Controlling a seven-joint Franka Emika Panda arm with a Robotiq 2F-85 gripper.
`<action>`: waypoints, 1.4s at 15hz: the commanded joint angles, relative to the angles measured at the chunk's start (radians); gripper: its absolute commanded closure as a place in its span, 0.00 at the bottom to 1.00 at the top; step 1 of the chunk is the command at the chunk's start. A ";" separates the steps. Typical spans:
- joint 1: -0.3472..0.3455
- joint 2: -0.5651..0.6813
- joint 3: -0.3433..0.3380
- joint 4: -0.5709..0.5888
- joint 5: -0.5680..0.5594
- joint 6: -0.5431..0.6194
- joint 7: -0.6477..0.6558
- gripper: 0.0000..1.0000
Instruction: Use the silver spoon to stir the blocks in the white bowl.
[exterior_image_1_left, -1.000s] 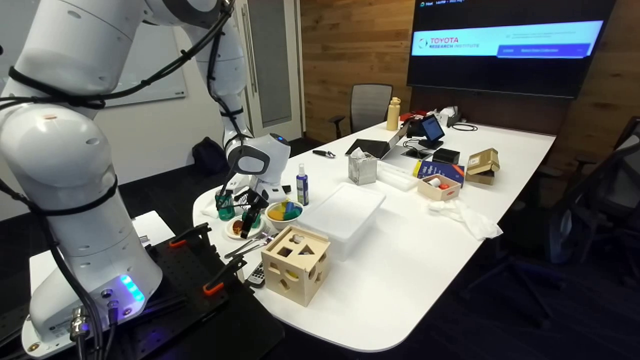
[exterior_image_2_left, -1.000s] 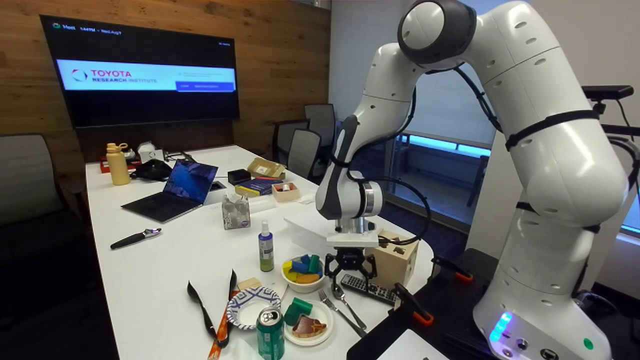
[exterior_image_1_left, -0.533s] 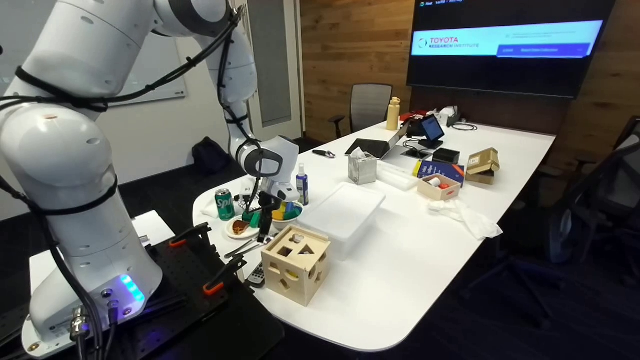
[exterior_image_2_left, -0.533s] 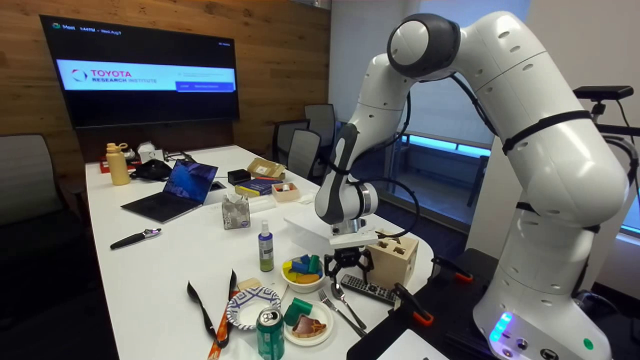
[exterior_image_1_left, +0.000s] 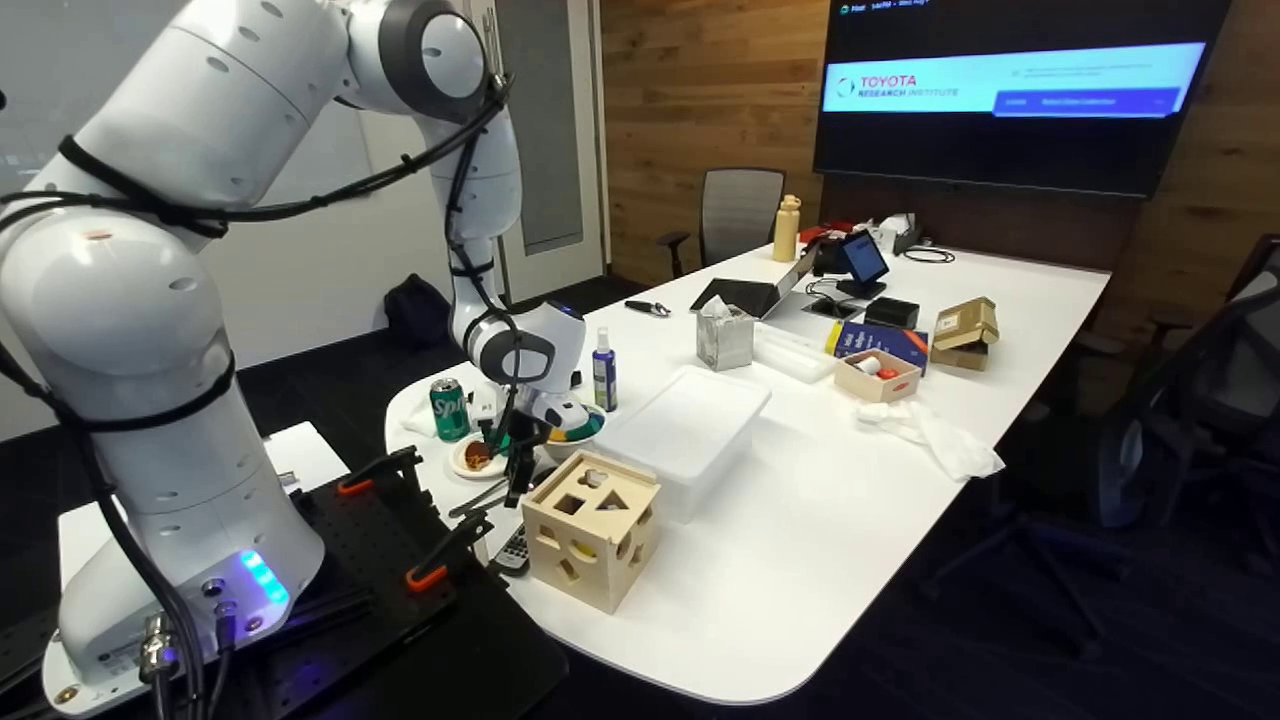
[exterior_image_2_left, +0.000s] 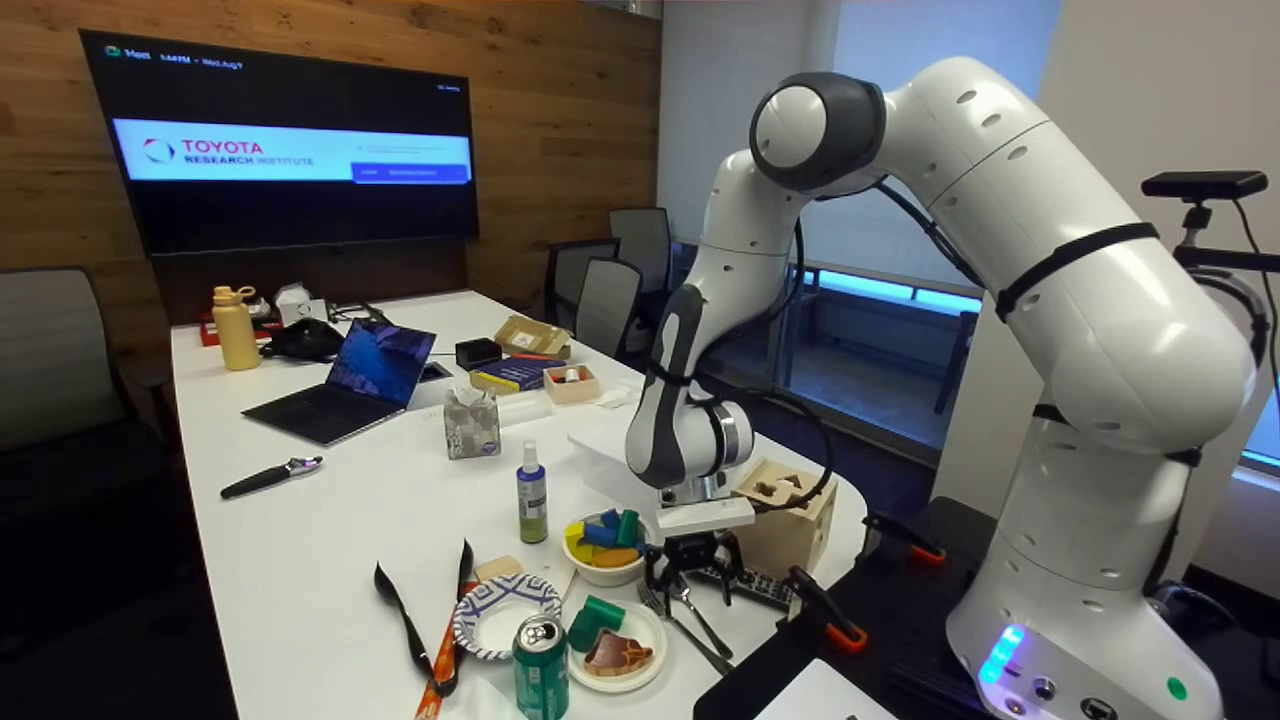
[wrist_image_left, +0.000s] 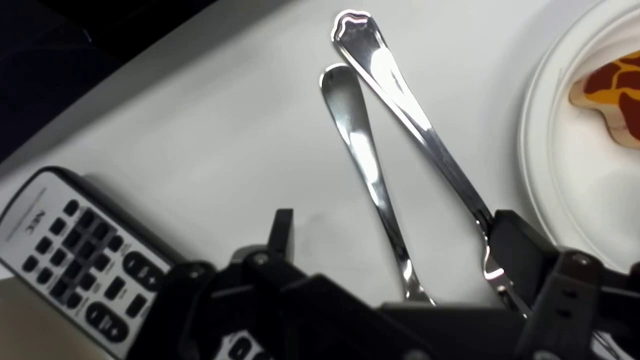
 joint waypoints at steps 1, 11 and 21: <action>-0.016 0.030 0.013 0.012 0.007 0.025 -0.014 0.00; -0.036 -0.002 0.025 -0.019 -0.001 0.100 -0.056 0.00; -0.279 0.001 0.197 -0.072 0.036 0.149 -0.243 0.00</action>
